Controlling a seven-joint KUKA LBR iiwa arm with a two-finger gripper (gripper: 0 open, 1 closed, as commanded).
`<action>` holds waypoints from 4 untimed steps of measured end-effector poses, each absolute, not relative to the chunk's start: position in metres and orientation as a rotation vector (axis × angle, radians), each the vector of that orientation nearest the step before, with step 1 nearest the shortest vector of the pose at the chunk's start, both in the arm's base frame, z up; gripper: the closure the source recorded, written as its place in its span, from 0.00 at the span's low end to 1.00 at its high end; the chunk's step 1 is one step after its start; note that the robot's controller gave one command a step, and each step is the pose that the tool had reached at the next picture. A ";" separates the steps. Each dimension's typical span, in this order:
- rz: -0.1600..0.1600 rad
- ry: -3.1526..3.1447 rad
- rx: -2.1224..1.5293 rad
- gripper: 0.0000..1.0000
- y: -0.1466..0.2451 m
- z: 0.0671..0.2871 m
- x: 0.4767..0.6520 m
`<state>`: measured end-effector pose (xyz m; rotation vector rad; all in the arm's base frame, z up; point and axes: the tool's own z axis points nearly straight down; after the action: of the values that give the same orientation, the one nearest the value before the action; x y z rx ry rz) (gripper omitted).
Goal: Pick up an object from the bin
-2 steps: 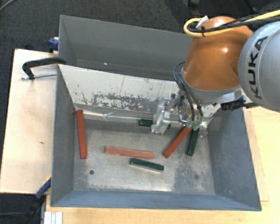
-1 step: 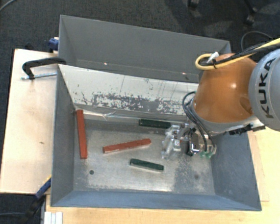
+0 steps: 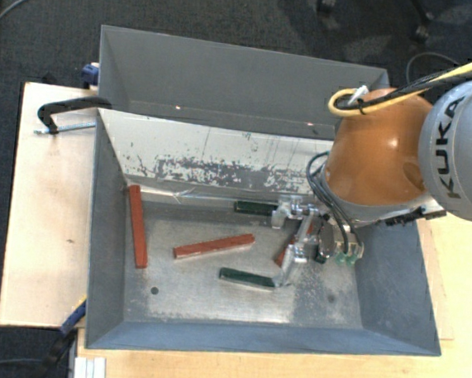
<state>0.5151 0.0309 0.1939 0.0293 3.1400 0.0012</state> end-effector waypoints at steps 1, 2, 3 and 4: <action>0.001 3.101 0.530 0.00 0.044 0.077 0.550; 0.003 3.081 0.633 0.00 0.077 0.073 0.511; 0.004 3.073 0.634 1.00 0.075 0.074 0.514; 0.005 3.048 0.749 1.00 0.148 0.073 0.493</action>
Offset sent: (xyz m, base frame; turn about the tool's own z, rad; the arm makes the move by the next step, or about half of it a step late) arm 0.0356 0.0115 -0.1146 0.3205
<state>0.4932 0.1483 0.0731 0.7494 3.0484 0.0050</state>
